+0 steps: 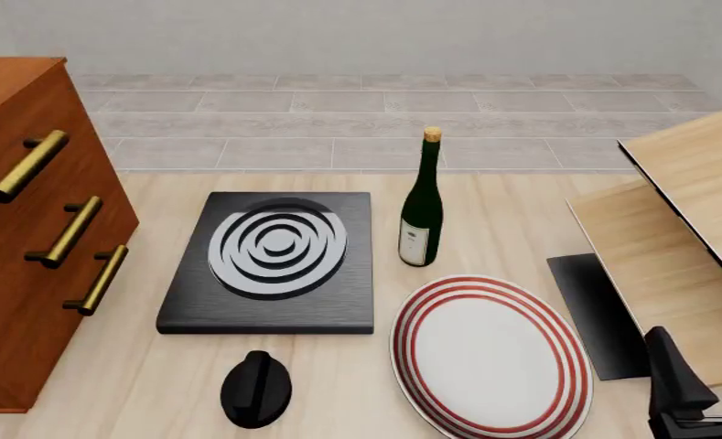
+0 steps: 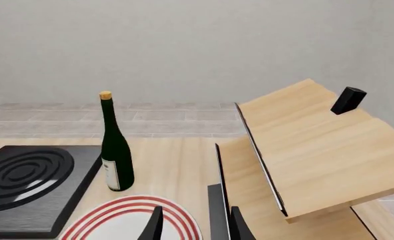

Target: Put the bowl on the top of the cabinet.

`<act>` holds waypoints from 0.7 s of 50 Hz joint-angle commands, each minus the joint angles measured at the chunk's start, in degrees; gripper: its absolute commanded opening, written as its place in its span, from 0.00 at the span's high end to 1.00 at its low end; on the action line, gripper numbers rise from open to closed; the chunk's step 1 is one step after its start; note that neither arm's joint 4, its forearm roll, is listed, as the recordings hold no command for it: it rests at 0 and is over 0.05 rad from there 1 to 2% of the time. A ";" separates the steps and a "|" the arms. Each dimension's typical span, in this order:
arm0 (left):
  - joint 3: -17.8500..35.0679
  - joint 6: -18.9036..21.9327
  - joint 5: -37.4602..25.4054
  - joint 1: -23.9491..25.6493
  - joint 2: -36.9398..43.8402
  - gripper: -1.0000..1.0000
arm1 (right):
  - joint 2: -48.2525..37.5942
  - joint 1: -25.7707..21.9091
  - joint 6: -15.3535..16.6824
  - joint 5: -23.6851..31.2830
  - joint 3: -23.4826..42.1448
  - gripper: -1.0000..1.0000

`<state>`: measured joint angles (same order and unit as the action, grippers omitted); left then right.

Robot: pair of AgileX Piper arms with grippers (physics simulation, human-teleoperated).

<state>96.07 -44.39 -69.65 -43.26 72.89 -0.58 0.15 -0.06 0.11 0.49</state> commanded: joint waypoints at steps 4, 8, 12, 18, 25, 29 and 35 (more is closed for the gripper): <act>-1.99 0.26 1.14 -0.06 -0.24 1.00 | -0.16 -0.02 0.08 -0.28 -0.08 0.00; -2.52 0.09 1.32 0.11 -0.42 1.00 | 0.00 -0.05 0.15 -0.22 -0.16 0.00; -3.27 0.06 1.85 0.25 -0.31 1.00 | 0.11 -0.07 0.21 -0.17 -0.22 0.00; -4.12 -0.09 2.46 0.39 -0.28 1.00 | -0.01 -0.11 0.26 -0.43 -0.38 0.00; -5.37 -0.32 3.10 0.39 -0.41 1.00 | -0.02 -0.10 0.26 -0.40 -0.35 0.00; -6.08 -0.59 3.48 0.55 -0.60 1.00 | 0.00 -0.06 0.22 -0.35 -0.32 0.00; -7.08 -0.78 4.13 0.78 -0.67 1.00 | 0.12 -0.08 0.24 -0.16 -0.27 0.00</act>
<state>91.08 -45.10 -66.48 -43.15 71.70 -0.56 0.07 0.16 -0.18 0.19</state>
